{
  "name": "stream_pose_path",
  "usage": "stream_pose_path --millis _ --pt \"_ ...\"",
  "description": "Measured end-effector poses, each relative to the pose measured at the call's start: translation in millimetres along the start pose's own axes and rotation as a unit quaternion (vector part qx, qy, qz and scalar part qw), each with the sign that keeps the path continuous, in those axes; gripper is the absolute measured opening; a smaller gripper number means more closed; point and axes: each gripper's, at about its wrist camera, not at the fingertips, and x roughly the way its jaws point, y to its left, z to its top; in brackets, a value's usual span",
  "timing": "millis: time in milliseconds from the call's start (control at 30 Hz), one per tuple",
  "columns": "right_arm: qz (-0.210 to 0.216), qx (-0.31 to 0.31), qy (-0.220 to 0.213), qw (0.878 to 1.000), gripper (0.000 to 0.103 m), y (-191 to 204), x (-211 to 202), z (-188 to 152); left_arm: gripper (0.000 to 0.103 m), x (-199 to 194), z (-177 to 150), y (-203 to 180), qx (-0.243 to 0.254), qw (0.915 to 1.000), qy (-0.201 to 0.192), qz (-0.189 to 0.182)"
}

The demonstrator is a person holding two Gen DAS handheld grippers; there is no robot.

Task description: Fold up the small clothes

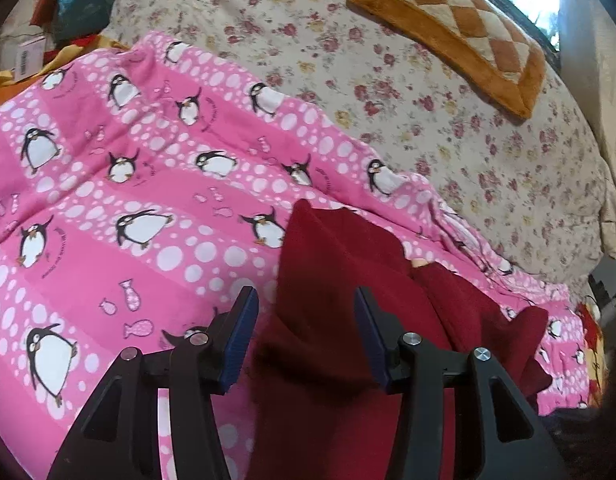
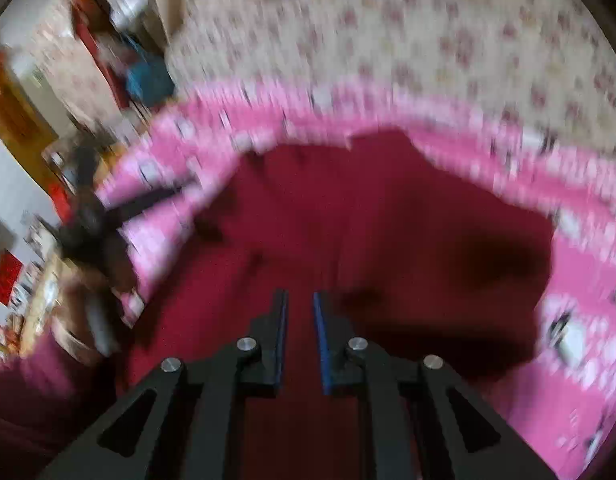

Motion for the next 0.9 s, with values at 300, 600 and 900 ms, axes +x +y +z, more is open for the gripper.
stream_pose_path --millis 300,600,900 --pt "0.011 0.079 -0.065 0.995 0.045 -32 -45 -21 0.028 5 -10 -25 0.049 0.9986 0.006 -0.020" --pt "-0.042 0.020 -0.083 0.995 0.048 22 -4 50 0.028 10 -13 -24 0.055 0.9984 0.011 0.004" --pt "-0.146 0.044 -0.004 0.988 0.014 -11 104 100 0.028 8 9 9 -0.008 0.9998 0.016 -0.007"
